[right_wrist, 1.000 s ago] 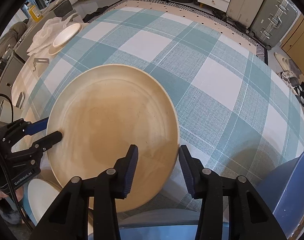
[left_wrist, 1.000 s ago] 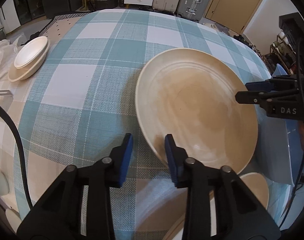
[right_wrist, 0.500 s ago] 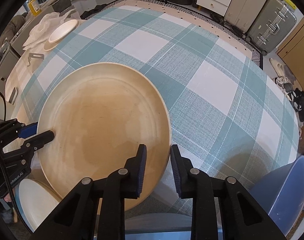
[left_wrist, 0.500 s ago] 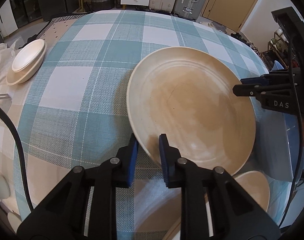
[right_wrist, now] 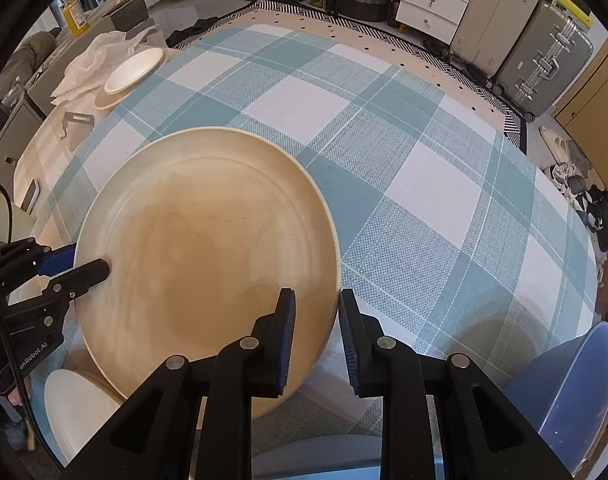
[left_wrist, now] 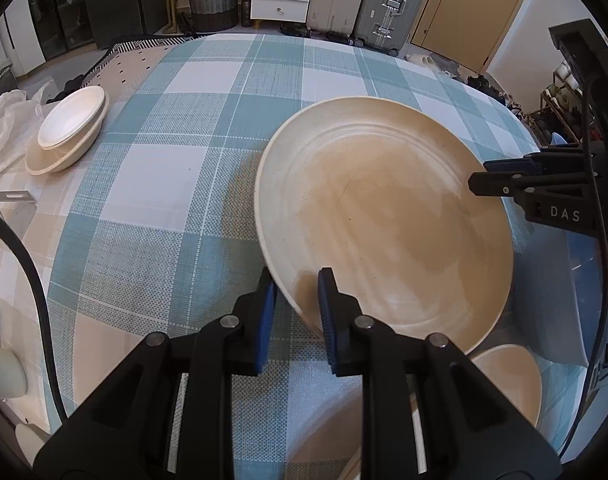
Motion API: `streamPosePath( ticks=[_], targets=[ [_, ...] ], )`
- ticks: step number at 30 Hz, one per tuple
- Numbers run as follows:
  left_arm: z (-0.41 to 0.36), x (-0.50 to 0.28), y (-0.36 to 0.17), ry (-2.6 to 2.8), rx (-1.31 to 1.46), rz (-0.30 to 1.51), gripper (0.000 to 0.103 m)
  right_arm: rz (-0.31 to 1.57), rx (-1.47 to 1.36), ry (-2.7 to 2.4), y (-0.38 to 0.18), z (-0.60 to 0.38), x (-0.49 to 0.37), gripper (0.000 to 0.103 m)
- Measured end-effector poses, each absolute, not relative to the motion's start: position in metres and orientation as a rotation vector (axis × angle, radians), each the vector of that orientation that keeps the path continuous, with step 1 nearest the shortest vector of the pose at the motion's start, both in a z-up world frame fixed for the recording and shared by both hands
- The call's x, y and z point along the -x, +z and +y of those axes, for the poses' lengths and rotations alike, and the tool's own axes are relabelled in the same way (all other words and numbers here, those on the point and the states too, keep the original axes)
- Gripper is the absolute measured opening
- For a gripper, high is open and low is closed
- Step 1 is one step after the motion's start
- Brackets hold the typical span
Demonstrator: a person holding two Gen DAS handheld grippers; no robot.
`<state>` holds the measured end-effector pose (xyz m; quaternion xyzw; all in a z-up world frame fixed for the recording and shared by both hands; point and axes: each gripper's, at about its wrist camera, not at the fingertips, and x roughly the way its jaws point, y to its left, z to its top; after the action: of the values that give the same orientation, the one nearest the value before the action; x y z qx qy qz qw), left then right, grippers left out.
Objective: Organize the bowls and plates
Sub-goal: 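Lift the held plate with the left tool while the right tool lifts its plate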
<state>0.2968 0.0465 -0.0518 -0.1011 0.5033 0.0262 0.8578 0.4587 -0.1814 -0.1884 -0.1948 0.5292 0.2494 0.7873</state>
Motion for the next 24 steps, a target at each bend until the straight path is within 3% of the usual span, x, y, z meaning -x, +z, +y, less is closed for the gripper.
streamPosePath(
  ticks=[24],
  targets=[
    [0.05,-0.261,0.01,0.059,0.203,0.945,0.018,1.022,0.363,0.527,-0.135,-0.188,-0.418,0.023]
  ],
)
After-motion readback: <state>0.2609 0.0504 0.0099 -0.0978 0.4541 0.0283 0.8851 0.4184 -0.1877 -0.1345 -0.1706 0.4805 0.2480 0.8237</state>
